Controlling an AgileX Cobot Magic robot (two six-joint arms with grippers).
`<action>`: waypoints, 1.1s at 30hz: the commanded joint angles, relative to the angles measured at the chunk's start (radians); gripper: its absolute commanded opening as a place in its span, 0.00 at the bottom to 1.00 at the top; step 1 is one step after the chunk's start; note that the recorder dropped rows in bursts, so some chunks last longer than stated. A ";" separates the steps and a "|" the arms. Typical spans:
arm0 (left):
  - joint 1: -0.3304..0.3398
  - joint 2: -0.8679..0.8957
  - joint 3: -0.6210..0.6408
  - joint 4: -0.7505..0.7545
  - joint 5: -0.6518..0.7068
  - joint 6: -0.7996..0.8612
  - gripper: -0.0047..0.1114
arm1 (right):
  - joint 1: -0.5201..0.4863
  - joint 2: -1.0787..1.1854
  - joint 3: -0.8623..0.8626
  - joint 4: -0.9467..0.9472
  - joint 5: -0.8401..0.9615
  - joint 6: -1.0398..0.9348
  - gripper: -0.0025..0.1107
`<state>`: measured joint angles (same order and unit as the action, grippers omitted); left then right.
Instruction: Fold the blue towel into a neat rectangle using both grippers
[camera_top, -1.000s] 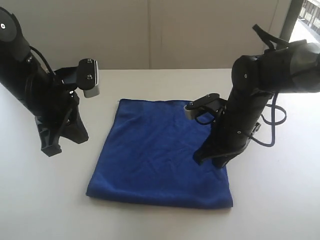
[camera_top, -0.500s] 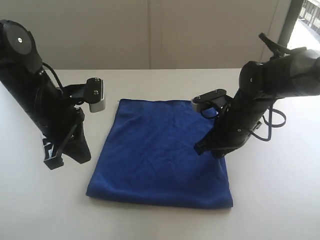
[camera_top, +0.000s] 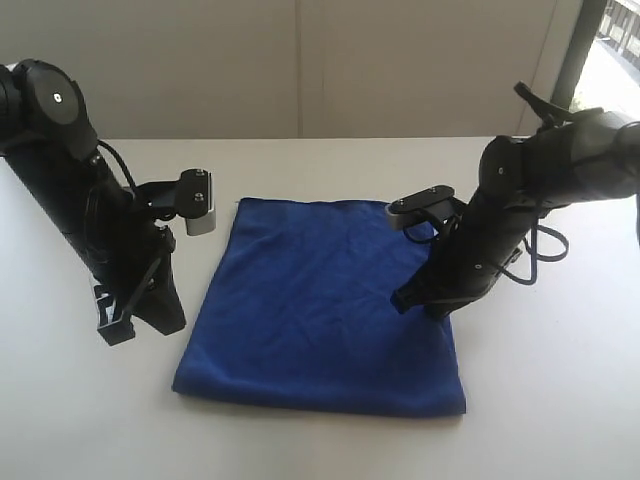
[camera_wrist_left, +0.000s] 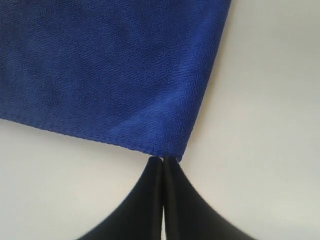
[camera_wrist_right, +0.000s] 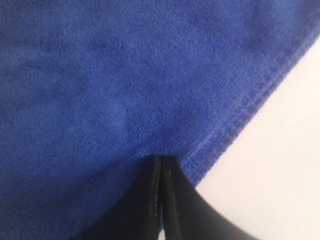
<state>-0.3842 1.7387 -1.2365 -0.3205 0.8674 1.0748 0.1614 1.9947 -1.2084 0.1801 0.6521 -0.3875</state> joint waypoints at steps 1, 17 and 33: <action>-0.007 -0.003 0.001 -0.016 0.012 0.002 0.04 | -0.005 0.033 -0.008 -0.085 -0.016 -0.021 0.02; -0.007 -0.018 -0.023 -0.112 -0.001 0.002 0.04 | -0.003 -0.188 -0.154 -0.242 0.200 -0.237 0.02; -0.034 0.053 0.089 -0.306 0.097 0.468 0.58 | -0.003 -0.304 0.061 0.075 0.418 -0.895 0.37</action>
<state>-0.3958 1.7897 -1.1930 -0.5941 0.9954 1.4614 0.1614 1.6943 -1.1937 0.2324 1.0921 -1.1300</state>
